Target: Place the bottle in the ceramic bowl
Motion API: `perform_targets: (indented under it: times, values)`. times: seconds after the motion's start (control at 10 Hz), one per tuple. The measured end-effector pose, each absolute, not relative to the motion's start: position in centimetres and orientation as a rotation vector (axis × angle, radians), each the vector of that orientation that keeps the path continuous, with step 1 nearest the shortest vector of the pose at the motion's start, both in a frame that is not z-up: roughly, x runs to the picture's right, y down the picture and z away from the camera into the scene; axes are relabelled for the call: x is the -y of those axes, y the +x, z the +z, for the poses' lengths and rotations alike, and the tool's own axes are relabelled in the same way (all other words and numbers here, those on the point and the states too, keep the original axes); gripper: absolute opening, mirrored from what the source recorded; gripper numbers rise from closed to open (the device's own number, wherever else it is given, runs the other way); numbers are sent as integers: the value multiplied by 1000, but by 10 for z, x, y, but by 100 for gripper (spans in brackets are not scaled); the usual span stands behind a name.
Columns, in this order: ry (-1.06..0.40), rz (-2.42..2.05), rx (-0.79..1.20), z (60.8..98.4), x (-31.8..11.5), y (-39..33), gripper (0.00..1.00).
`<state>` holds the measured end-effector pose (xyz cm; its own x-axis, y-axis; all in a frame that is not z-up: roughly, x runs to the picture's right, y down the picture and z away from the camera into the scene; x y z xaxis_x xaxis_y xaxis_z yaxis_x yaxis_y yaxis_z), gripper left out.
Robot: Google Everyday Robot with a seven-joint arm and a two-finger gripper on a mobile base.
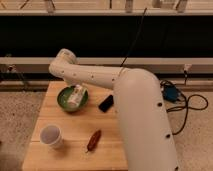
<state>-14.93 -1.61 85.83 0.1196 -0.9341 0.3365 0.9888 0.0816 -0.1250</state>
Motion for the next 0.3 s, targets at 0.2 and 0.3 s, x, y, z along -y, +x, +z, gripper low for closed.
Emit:
perform_targets:
  times: [0.2,0.3]
  values:
    - [-352,-1451,183,858,17,-149,79]
    - [-346,-1455,182,857,18,-150,80]
